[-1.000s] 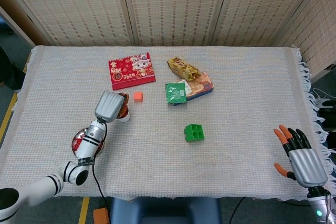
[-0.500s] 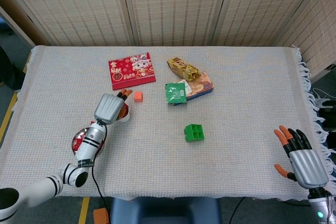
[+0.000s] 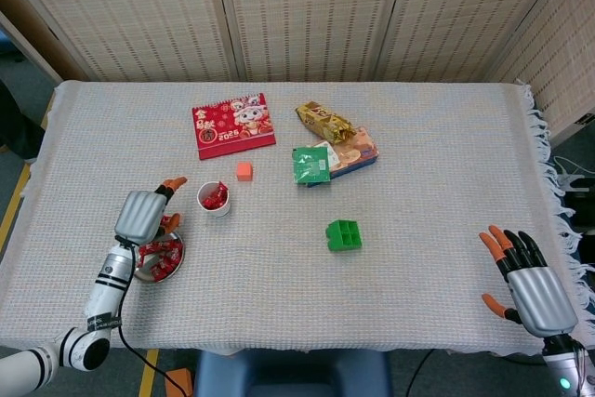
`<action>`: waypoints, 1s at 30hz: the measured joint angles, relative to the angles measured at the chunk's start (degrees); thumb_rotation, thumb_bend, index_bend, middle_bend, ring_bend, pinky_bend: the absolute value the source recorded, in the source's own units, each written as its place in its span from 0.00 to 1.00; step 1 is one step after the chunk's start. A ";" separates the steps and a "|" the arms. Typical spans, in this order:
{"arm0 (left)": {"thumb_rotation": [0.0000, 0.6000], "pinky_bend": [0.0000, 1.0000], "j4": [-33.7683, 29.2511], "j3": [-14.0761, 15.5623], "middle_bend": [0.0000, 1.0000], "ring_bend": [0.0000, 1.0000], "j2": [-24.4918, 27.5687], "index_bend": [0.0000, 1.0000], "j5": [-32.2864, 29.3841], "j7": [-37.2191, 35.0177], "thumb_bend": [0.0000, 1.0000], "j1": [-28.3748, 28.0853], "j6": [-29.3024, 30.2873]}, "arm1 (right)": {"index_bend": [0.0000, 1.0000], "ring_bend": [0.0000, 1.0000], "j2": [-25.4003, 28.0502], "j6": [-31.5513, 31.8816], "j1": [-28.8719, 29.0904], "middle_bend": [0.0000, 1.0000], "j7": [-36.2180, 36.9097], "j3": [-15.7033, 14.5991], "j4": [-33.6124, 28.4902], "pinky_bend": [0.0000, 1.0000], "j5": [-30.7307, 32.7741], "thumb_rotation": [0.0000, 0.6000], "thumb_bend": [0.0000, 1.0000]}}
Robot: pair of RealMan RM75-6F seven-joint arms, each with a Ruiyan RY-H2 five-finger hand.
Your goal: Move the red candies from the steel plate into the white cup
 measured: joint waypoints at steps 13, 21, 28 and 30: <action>1.00 1.00 8.45 0.35 0.36 0.82 -3.57 0.30 -6.21 3.28 0.38 -1.03 -7.11 | 0.00 0.00 0.27 1.19 -0.47 0.00 0.78 -0.48 0.23 0.00 -1.16 1.00 0.13; 1.00 1.00 6.61 0.68 0.36 0.82 -4.03 0.30 -8.95 9.75 0.37 -2.19 -8.68 | 0.00 0.00 0.35 1.32 -0.55 0.00 1.01 -0.59 0.35 0.00 -1.46 1.00 0.13; 1.00 1.00 6.47 0.31 0.38 0.82 -5.29 0.31 -12.14 14.82 0.37 -3.73 -9.63 | 0.00 0.00 0.37 1.01 -0.35 0.00 1.17 -0.61 0.40 0.00 -1.55 1.00 0.13; 1.00 1.00 6.53 0.22 0.38 0.82 -5.58 0.31 -13.02 16.06 0.37 -4.14 -9.91 | 0.00 0.00 0.37 1.06 -0.39 0.00 1.19 -0.56 0.43 0.00 -1.46 1.00 0.13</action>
